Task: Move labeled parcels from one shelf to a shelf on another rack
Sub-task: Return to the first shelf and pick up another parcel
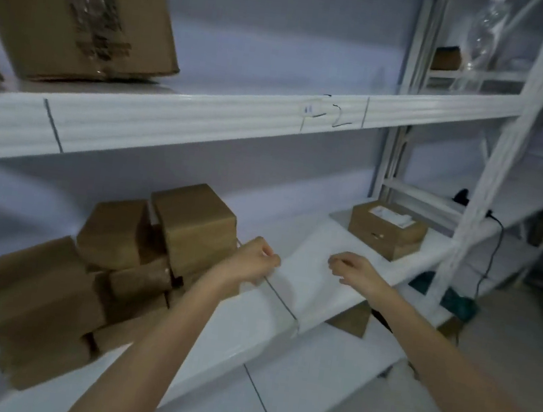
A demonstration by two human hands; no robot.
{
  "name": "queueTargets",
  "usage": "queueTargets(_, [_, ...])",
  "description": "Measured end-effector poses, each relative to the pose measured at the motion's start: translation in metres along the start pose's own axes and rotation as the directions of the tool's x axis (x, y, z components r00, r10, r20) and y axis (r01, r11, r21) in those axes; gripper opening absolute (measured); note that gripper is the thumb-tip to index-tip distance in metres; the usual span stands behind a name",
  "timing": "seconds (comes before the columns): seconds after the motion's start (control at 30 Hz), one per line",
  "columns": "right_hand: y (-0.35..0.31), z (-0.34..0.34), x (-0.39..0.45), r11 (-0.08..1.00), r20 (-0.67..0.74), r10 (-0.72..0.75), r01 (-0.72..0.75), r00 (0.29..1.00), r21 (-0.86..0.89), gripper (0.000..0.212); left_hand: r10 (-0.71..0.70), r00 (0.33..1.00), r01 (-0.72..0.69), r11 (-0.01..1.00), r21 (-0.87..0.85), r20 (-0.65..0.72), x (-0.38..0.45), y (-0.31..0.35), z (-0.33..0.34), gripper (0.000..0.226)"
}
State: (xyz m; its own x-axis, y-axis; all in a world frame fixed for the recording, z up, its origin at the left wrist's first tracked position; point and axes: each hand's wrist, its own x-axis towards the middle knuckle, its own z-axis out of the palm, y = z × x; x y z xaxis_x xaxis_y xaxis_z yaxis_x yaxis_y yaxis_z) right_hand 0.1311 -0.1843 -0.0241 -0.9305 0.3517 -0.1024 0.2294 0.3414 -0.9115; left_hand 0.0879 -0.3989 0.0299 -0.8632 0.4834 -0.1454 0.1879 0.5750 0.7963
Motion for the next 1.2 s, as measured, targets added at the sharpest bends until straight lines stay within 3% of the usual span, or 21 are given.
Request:
queueTargets(0.07, [0.023,-0.031,0.006,0.983,-0.044,0.135,-0.128,0.99,0.132,0.037,-0.087,0.993,0.088,0.996,-0.003,0.083,0.028,0.006,0.026,0.017])
queueTargets(0.13, [0.045,-0.06,0.01,0.946,-0.085,0.246,-0.22,0.966,0.238,0.043,-0.167,0.973,0.17,0.985,-0.01,0.158,0.053,0.011,0.051,0.033])
queueTargets(0.27, [0.094,-0.123,0.022,0.888,-0.118,0.384,-0.331,0.916,0.32,0.052,-0.302,0.919,0.327,0.943,-0.059,0.255,0.102,0.018,0.107,0.052])
queueTargets(0.47, [0.136,-0.215,0.049,0.858,-0.16,0.46,-0.392,0.873,0.333,0.031,-0.426,0.863,0.48,0.859,-0.177,0.27,0.164,0.037,0.18,0.033])
queueTargets(0.5, [0.143,-0.227,0.056,0.854,-0.165,0.469,-0.397,0.868,0.337,0.035,-0.436,0.856,0.496,0.844,-0.203,0.278,0.174,0.041,0.19,0.032])
queueTargets(0.57, [0.155,-0.249,0.073,0.863,-0.172,0.469,-0.409,0.866,0.296,0.045,-0.445,0.847,0.517,0.815,-0.26,0.29,0.192,0.051,0.211,0.032])
queueTargets(0.7, [0.165,-0.282,0.106,0.876,-0.156,0.453,-0.406,0.878,0.261,0.038,-0.439,0.857,0.508,0.808,-0.3,0.269,0.228,0.073,0.242,0.035])
queueTargets(0.8, [0.166,-0.298,0.139,0.895,-0.165,0.418,-0.373,0.893,0.246,0.044,-0.429,0.872,0.488,0.805,-0.338,0.238,0.257,0.086,0.255,0.043])
queueTargets(1.07, [0.146,-0.309,0.239,0.956,-0.187,0.281,-0.257,0.941,0.143,0.043,-0.389,0.913,0.402,0.808,-0.43,0.123,0.354,0.107,0.255,0.066])
queueTargets(1.2, [0.138,-0.308,0.29,0.96,-0.112,0.279,-0.278,0.954,0.023,0.057,-0.432,0.893,0.444,0.803,-0.398,0.126,0.399,0.118,0.248,0.078])
